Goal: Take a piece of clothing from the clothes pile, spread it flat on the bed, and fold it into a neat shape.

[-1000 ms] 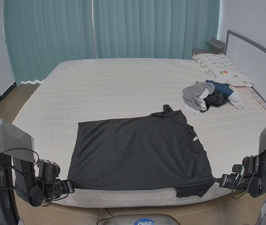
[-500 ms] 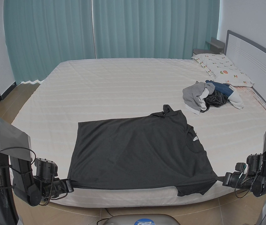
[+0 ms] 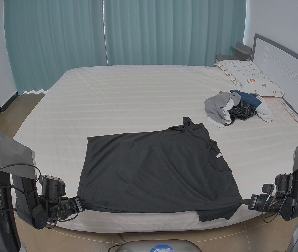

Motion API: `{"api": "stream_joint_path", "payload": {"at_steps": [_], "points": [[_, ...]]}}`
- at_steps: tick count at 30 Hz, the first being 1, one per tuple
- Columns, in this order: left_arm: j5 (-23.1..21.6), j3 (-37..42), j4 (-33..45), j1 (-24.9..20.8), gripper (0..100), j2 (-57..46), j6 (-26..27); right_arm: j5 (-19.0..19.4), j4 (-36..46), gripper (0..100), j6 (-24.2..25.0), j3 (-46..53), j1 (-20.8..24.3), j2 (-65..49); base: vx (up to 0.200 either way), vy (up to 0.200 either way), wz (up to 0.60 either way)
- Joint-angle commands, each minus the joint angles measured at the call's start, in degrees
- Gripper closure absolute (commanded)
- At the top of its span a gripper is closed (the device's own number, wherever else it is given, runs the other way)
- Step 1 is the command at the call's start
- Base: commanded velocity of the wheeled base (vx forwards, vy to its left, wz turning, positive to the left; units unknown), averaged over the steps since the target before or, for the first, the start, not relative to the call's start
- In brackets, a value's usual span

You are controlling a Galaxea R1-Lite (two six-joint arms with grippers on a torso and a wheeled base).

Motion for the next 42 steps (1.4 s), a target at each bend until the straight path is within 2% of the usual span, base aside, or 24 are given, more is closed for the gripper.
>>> {"api": "stream_joint_path", "payload": {"at_steps": [1,12,18,30,42], "points": [[-0.04,-0.61,0.04,0.32,100,-0.19,-1.20,0.01,-0.67,100,0.05,-0.10,1.62,0.23,0.000,0.000,0.00],[-0.92,0.01,-0.13,0.40,100,0.60,-3.75,-0.16,-0.76,100,1.28,2.62,0.74,0.85,0.036,0.000,0.00],[-0.66,0.27,-1.45,0.58,100,0.86,-4.45,-0.25,-0.67,100,5.06,2.97,0.21,-1.08,0.133,0.000,0.00],[-0.04,0.62,-3.30,0.40,100,-0.28,-4.19,-0.34,-0.67,100,4.97,0.16,0.65,-2.23,0.000,0.000,0.00],[0.05,3.43,-2.86,0.58,100,-9.95,-3.66,-0.25,-0.58,100,6.73,-1.51,1.27,-10.93,0.000,0.000,0.00]]}}
